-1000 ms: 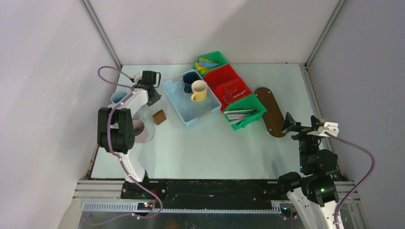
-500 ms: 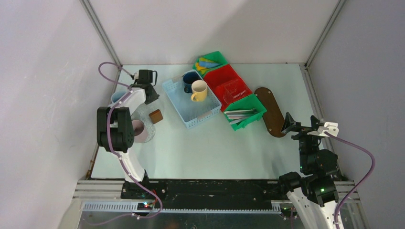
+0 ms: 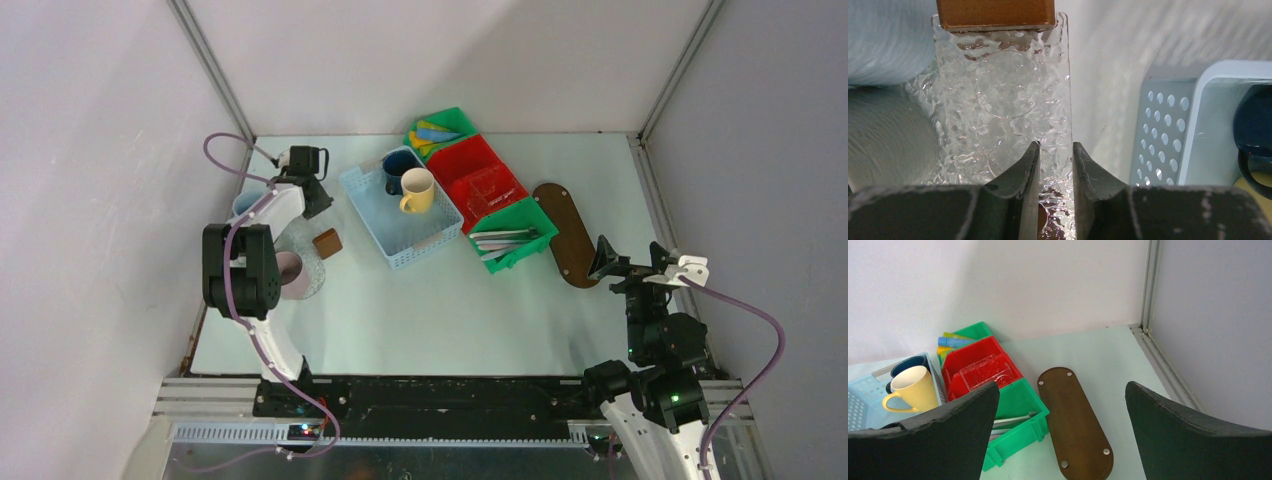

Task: Prepare toiletry sets of a toothbrush and toothpaste on the tray
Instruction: Adjust the toothpaste holder at the center of the board.

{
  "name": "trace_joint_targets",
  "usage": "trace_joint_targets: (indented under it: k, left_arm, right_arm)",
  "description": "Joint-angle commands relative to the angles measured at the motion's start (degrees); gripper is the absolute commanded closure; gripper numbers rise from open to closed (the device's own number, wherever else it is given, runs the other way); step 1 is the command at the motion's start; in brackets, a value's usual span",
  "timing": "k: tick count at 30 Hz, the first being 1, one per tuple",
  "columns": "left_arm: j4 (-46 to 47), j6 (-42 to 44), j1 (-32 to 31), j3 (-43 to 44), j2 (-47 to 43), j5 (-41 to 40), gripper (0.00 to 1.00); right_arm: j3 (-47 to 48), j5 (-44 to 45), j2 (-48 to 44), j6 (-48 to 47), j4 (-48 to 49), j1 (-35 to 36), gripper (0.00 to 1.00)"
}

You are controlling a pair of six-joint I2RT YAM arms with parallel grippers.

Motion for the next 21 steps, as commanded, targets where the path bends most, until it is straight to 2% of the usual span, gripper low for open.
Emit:
trace_joint_targets:
  k: [1, 6, 9, 13, 17, 21]
  left_arm:
    - [-0.7, -3.2, 0.5, 1.3, 0.1, -1.8, 0.82]
    - [-1.0, -3.4, 0.6, 2.4, 0.5, -1.7, 0.81]
    - [-1.1, -3.3, 0.6, 2.6, 0.5, -1.7, 0.77]
    - [-1.0, -3.2, 0.6, 2.4, -0.5, -1.3, 0.63]
    - [-1.0, -2.9, 0.5, 2.2, -2.1, -0.1, 0.42]
    - [-1.3, -3.1, 0.3, 2.1, -4.5, 1.1, 0.29]
  right_arm:
    - [0.0, -0.3, 0.0, -0.5, 2.0, 0.2, 0.01]
    - [0.0, -0.4, -0.1, -0.4, 2.0, 0.3, 0.01]
    - [0.0, -0.4, 0.0, -0.5, 2.0, 0.3, 0.01]
    - [0.0, -0.7, 0.1, -0.4, 2.2, 0.3, 0.01]
    - [0.0, -1.3, 0.3, -0.3, 2.4, 0.2, 0.01]
    - [0.1, -1.9, 0.5, -0.3, 2.5, 0.2, 0.01]
